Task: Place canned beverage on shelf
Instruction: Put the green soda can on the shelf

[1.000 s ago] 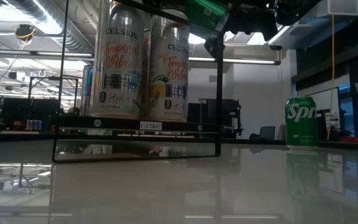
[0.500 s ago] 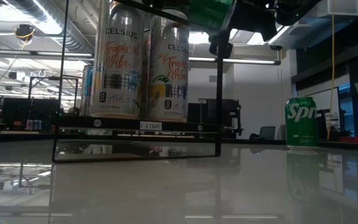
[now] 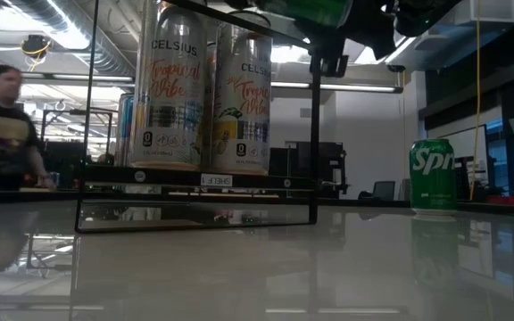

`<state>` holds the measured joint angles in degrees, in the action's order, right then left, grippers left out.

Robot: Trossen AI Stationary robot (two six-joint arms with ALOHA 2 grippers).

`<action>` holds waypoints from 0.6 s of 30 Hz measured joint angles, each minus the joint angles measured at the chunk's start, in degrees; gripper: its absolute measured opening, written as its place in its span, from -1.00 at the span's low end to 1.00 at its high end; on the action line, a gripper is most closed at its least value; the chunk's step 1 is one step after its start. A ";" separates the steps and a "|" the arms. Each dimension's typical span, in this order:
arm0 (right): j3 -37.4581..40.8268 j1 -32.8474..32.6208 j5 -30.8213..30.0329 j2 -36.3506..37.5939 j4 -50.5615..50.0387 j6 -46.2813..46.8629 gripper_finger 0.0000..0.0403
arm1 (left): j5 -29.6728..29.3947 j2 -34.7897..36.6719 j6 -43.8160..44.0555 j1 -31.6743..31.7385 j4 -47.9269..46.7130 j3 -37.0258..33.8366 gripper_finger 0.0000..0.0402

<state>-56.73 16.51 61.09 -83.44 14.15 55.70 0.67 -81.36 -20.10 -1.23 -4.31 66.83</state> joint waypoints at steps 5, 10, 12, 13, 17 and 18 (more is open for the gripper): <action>0.00 0.00 2.24 0.00 5.65 0.03 0.49 | 0.00 -0.02 0.09 0.00 0.08 0.00 0.97; 0.00 0.00 3.46 0.04 12.16 2.61 0.49 | 0.02 0.00 0.31 -0.41 0.43 0.00 0.97; 0.00 0.00 3.48 0.04 12.62 3.08 0.49 | -0.01 0.00 0.01 -0.88 1.24 0.00 0.97; 0.00 0.00 3.44 0.04 12.58 3.25 0.49 | 0.02 0.00 -0.48 -1.17 1.45 0.00 0.97; 0.00 -0.01 3.42 0.04 12.57 6.07 0.49 | -1.58 0.00 -2.85 -2.18 2.57 0.00 0.97; 0.00 -0.03 3.29 0.04 12.53 6.82 0.49 | -2.05 0.00 -3.12 -2.35 3.28 0.00 0.97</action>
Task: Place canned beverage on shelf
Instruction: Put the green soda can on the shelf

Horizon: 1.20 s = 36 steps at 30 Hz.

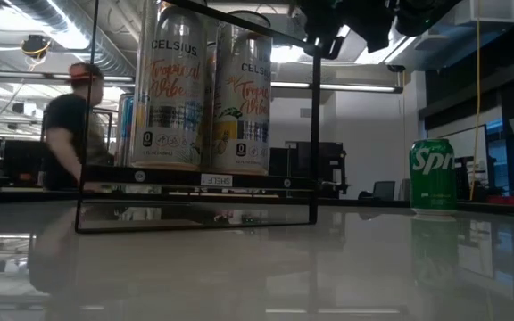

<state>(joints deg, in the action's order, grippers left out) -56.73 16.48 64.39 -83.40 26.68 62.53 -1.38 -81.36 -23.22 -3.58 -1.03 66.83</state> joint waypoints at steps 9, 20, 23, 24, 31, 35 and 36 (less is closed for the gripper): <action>0.00 0.01 -0.81 0.00 -0.20 4.06 0.49 | -0.68 0.00 -1.36 -0.30 2.55 0.00 0.97; 0.00 -0.02 -0.81 0.00 -0.22 4.91 0.49 | -0.86 0.00 -1.38 -0.30 2.51 0.00 0.79; 0.00 -0.02 -0.81 0.00 -0.26 4.92 0.49 | -0.94 0.00 -1.38 -0.30 2.53 0.00 0.69; 0.00 -0.02 -0.81 0.00 -0.27 4.94 0.49 | -0.98 0.00 -1.38 -0.27 2.53 0.00 0.66; 0.00 -0.02 -0.75 0.00 -0.27 4.91 0.49 | -0.95 0.04 -1.38 -0.27 2.51 0.00 0.47; 0.00 -0.02 -0.77 0.00 -0.27 4.79 0.49 | -0.90 0.04 -1.38 -0.27 2.49 0.00 0.45; 0.00 -0.02 -0.77 0.00 -0.27 4.78 0.49 | -0.88 0.04 -1.38 -0.27 2.49 0.00 0.45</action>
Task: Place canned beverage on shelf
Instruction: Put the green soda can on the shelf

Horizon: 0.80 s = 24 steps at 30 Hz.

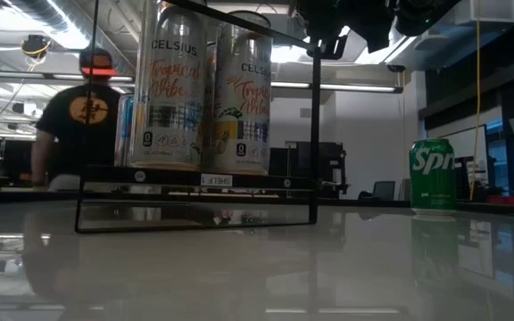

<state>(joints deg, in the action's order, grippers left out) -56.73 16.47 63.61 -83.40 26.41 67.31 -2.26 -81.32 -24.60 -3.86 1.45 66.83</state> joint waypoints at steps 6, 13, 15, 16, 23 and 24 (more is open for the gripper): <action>0.00 -0.02 -1.40 0.00 -2.54 -0.27 0.51 | -0.05 0.00 -0.08 0.00 -0.74 -0.02 0.44; -0.01 -0.02 -2.82 0.13 -3.91 -0.17 0.73 | -0.30 0.00 0.04 0.00 -0.76 -0.09 0.44; -0.04 0.02 -3.88 0.09 -3.76 -0.11 0.79 | 0.07 -0.07 0.16 -0.02 -0.76 -0.09 0.44; -0.04 0.06 -4.10 0.07 -3.82 -0.09 0.81 | 0.18 -0.07 0.15 -0.02 -0.76 -0.09 0.44; -0.04 0.09 -4.53 0.04 -3.85 -0.04 0.85 | 0.37 -0.09 0.15 -0.04 -0.46 -0.09 0.44; -0.04 0.09 -4.52 0.04 -3.85 -0.04 0.85 | 0.33 -0.09 0.15 -0.04 -0.46 -0.09 0.44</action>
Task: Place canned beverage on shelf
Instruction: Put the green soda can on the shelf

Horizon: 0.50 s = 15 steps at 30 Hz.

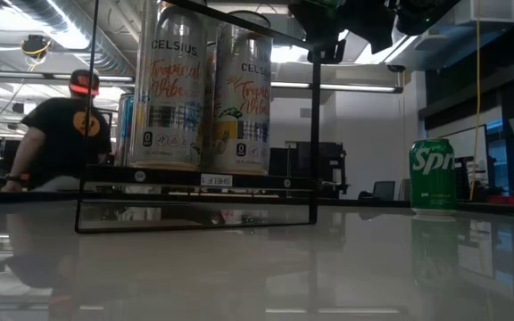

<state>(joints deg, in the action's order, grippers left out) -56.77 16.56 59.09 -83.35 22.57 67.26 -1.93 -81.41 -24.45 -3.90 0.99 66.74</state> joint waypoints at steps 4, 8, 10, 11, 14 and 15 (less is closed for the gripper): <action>0.00 0.01 -0.01 0.00 0.12 -0.04 0.86 | -0.05 0.00 1.66 -0.02 -0.04 0.00 0.43; 0.00 0.21 -0.48 -0.13 3.47 -0.22 0.86 | -0.28 0.41 3.85 -0.02 -0.07 0.00 0.43; 0.00 0.88 -0.37 -0.13 5.36 -0.24 0.86 | -0.65 1.32 5.25 -0.05 -1.23 0.34 0.43; 0.00 1.36 0.05 -0.13 6.27 -0.25 0.86 | -1.16 1.64 6.10 -0.09 -2.80 0.72 0.43; 0.00 3.25 1.11 -0.13 7.81 -0.14 0.86 | -3.05 2.47 8.45 -0.13 -7.15 2.92 0.43; 0.00 3.84 1.24 -0.12 8.07 -0.15 0.86 | -3.48 2.64 9.56 -0.22 -9.92 3.88 0.43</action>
<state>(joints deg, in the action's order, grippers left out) -56.77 20.40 60.33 -83.47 30.63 67.11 -5.42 -78.76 -14.88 -4.12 -8.93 70.62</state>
